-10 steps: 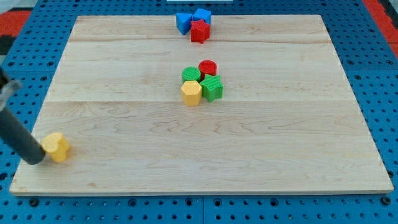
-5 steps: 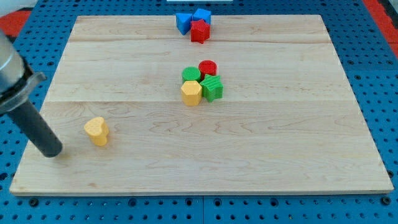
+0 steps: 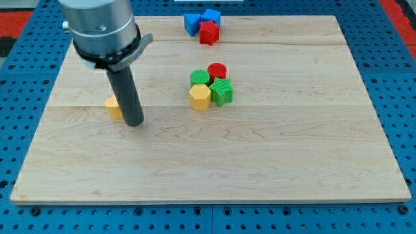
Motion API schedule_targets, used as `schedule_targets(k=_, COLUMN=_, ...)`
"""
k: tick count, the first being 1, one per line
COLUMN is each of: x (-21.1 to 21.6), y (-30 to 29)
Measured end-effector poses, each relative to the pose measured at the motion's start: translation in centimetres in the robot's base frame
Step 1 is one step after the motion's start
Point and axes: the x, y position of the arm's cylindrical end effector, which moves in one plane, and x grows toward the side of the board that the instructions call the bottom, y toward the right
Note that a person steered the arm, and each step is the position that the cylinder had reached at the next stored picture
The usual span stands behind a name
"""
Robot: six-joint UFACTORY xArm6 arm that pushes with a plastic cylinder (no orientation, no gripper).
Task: Slide the yellow heart to the group of blocks
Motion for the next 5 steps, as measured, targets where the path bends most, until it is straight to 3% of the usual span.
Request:
schedule_targets(k=1, x=0.8, y=-3.2)
schedule_targets(k=2, x=-1.4, y=-5.8)
schedule_targets(k=5, x=-5.3, y=6.6)
